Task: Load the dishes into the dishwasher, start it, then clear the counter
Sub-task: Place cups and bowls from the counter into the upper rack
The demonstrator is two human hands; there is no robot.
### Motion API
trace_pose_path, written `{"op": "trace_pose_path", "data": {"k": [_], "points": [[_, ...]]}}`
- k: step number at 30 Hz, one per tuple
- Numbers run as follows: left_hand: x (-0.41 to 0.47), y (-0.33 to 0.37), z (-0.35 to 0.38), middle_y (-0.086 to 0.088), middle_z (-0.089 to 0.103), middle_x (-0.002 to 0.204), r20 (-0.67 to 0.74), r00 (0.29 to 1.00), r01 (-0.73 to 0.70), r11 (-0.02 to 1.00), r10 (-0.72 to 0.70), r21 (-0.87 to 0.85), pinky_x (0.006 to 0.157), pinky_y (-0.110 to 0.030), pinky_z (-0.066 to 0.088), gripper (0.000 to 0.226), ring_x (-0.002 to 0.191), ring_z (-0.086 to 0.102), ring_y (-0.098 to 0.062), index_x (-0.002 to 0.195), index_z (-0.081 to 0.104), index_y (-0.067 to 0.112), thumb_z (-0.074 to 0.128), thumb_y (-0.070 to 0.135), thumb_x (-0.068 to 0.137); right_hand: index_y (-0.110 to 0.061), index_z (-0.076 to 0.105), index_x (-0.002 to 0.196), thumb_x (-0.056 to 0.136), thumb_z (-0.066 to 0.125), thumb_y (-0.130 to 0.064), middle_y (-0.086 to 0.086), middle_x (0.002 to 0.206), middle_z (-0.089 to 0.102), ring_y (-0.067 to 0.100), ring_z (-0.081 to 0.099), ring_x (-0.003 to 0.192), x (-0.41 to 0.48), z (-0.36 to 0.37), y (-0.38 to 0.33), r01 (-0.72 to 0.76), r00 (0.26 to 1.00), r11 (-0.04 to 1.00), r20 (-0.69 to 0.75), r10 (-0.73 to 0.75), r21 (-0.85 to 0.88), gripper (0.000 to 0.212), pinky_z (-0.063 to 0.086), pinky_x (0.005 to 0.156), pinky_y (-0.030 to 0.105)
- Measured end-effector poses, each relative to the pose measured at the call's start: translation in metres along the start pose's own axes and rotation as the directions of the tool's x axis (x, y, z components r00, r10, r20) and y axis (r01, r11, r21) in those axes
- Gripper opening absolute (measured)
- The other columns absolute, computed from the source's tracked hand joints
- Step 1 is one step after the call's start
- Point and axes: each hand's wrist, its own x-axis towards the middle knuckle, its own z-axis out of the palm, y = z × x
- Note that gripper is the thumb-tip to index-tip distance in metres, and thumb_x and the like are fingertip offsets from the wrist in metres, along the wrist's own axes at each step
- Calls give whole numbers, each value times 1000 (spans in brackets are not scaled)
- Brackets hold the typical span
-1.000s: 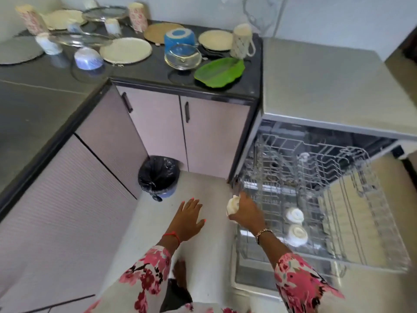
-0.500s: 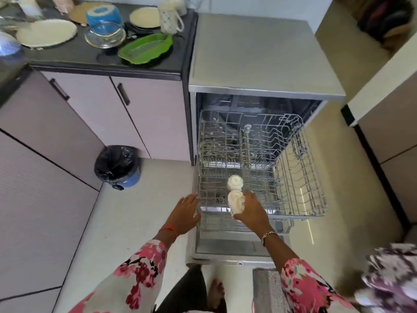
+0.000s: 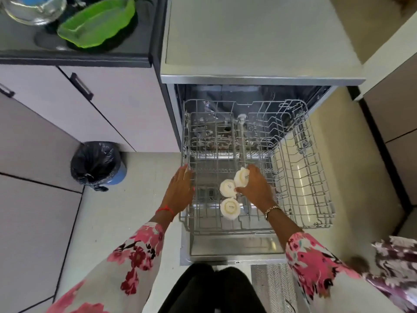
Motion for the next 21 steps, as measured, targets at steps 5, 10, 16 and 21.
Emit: {"op": "trace_pose_path", "data": {"k": [5, 10, 16, 21], "points": [[48, -19, 14, -22, 14, 152, -39, 983, 172, 974, -180, -150, 118, -40, 14, 70, 143, 10, -34, 144, 14, -1, 55, 13, 89, -8, 37, 128, 71, 79, -18, 11, 130, 45, 33, 50, 114, 54, 25, 7, -3, 1000, 1000, 23, 3, -14, 72, 47, 85, 39], [77, -40, 37, -23, 38, 141, 9, 942, 315, 878, -334, -361, 107, -45, 35, 62, 129, 40, -36, 144, 13, 2, 47, 15, 94, -6, 37, 130, 71, 78, -20, 14, 130, 43, 34, 50, 114, 95, 50, 17, 33, 999, 999, 41, -32, -43, 74, 49, 84, 40], [80, -34, 46, -9, 58, 88, -89, 902, 346, 831, -423, -435, 65, -36, 50, 44, 75, 58, -23, 138, 28, 2, 35, 2, 95, -10, 37, 130, 71, 77, -21, 12, 132, 42, 32, 44, 121, 120, 69, 21, 114, 990, 982, 103, -99, -154, 73, 51, 86, 45], [80, -35, 49, -20, 62, 105, -86, 896, 359, 823, -437, -441, 77, -47, 56, 48, 87, 65, -31, 140, 26, 5, 34, -2, 93, -8, 38, 132, 72, 76, -21, 13, 132, 42, 34, 41, 123, 126, 73, 20, 155, 986, 962, 98, -136, -224, 72, 51, 87, 48]]}}
